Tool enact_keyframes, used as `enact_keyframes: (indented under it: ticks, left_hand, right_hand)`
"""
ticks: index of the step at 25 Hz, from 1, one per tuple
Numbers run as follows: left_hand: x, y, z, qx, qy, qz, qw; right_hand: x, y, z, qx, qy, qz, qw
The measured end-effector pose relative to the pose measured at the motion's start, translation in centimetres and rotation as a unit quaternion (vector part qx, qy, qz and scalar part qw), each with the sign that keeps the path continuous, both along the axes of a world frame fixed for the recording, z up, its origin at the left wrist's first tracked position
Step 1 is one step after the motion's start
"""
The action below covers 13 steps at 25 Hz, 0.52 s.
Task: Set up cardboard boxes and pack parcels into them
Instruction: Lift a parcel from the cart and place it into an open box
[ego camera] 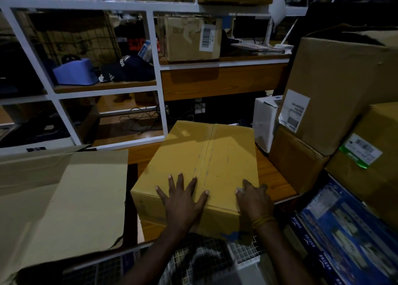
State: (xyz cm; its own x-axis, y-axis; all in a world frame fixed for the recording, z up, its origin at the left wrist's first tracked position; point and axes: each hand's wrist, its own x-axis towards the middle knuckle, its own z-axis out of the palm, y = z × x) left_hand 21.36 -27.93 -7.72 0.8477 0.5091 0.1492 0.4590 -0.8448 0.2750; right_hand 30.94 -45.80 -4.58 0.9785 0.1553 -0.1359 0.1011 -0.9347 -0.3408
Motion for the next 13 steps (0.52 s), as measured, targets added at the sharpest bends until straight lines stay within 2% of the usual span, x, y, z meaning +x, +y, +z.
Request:
enact_keyframes:
  ticks: [3, 7, 10, 13]
  left_hand:
    - [0.1, 0.3, -0.3, -0.016, -0.041, -0.066, 0.997]
    - [0.9, 4.9, -0.7, -0.053, -0.088, -0.150, 0.983]
    - [1.3, 7.0, 0.6, -0.054, -0.027, -0.139, 0.988]
    - [0.2, 5.3, 0.7, -0.062, 0.013, -0.110, 0.992]
  right_hand:
    - [-0.7, -0.4, 0.7, -0.010, 0.001, 0.032, 0.999]
    - [-2.6, 0.0, 0.6, -0.030, 0.001, 0.068, 0.997]
    - [-4.2, 1.4, -0.9, -0.003, -0.009, 0.139, 0.990]
    - [-4.9, 2.6, -1.8, 0.073, 0.001, 0.171, 0.983]
